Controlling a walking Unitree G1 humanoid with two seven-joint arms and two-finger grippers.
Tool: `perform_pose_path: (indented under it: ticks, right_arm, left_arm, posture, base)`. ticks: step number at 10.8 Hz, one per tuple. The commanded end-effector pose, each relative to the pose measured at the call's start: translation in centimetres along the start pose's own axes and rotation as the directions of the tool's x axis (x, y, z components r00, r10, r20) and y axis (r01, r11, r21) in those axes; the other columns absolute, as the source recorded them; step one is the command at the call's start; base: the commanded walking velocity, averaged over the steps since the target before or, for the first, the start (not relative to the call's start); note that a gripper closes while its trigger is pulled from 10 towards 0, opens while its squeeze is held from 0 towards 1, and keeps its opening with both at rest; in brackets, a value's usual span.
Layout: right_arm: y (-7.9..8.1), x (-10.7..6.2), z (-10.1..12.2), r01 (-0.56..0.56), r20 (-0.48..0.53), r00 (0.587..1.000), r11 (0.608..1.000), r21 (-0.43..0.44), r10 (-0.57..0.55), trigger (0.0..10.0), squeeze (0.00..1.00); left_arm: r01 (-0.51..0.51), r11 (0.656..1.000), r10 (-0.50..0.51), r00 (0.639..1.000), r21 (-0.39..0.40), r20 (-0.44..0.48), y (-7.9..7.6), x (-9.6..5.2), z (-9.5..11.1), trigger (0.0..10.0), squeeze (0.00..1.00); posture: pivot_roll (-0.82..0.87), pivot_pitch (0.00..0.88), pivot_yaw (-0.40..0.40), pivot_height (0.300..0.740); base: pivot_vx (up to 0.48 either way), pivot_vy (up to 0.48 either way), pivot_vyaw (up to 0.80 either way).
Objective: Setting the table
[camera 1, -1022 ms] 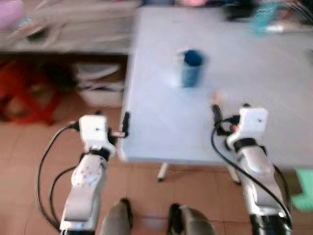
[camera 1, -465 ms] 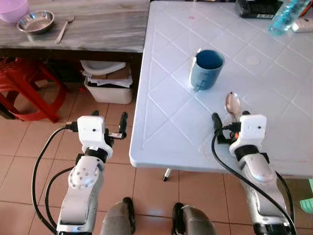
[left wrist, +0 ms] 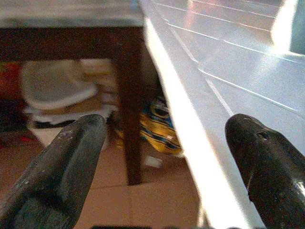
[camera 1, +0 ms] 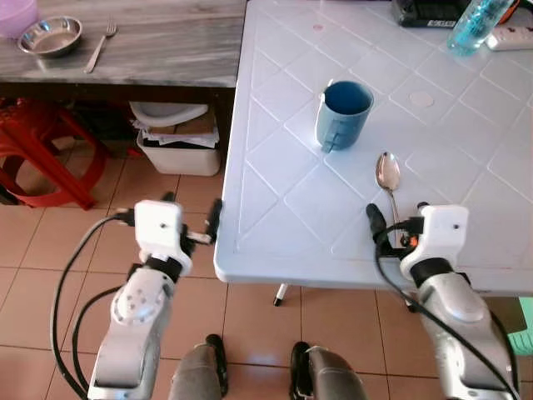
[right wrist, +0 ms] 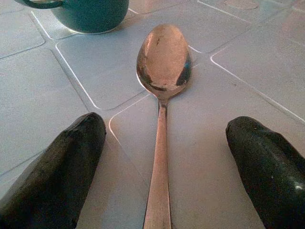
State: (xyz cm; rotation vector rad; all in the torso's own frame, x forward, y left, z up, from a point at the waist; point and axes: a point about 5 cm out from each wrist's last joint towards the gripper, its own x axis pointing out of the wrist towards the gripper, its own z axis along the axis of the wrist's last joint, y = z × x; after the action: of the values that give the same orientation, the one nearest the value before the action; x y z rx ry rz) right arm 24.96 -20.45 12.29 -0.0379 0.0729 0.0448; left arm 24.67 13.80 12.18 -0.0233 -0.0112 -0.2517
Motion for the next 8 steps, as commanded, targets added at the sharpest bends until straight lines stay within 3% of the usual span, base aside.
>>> perform_pose_path:
  ticks: [1,3,5,6,7,8]
  right_arm:
    - [-0.6,0.1,-0.6,-0.025,-0.06,0.998,1.0,0.017,0.026,10.0,0.0]
    - [-1.4,0.9,-0.4,-0.062,-0.106,0.992,0.998,0.027,0.065,10.0,0.0]
    - [-1.2,1.3,-0.9,-0.161,-0.179,0.97,0.986,0.038,0.165,10.0,0.0]
    - [-0.7,1.2,-1.2,-0.204,-0.21,0.954,0.976,0.075,0.215,1.5,0.0]
    - [-0.4,1.2,-1.4,-0.224,-0.226,0.945,0.971,0.079,0.236,0.0,0.0]
    - [-0.2,1.0,-1.8,-0.243,-0.249,0.934,0.967,0.081,0.256,0.0,0.0]
  left_arm:
    - [0.042,0.999,-0.043,0.999,-0.006,-0.017,-0.3,-0.5,-0.1,10.0,0.0]
    - [0.06,0.998,-0.06,0.998,-0.009,-0.024,-0.2,-0.8,-0.1,10.0,0.0]
    - [0.103,0.994,-0.104,0.994,-0.03,-0.021,-0.4,-1.1,0.0,10.0,0.0]
    - [0.151,0.987,-0.152,0.988,-0.055,-0.011,-0.8,-1.4,0.1,10.0,0.0]
    - [0.174,0.983,-0.175,0.985,-0.06,-0.009,-0.9,-1.5,0.2,10.0,0.0]
    - [0.191,0.98,-0.192,0.981,-0.054,-0.014,-0.9,-1.5,0.2,10.0,0.0]
  posture:
    - [-0.03,0.252,0.019,0.74]
    - [-0.03,0.253,0.021,0.74]
    - [-0.02,0.254,0.018,0.74]
    - [-0.02,0.255,0.017,0.74]
    - [-0.02,0.254,0.017,0.74]
    - [-0.02,0.253,0.017,0.74]
  base:
    - [0.0,0.0,0.0]
    - [0.0,0.0,0.0]
    - [0.0,0.0,0.0]
    - [0.0,0.0,0.0]
    - [0.0,0.0,0.0]
    - [0.0,0.0,0.0]
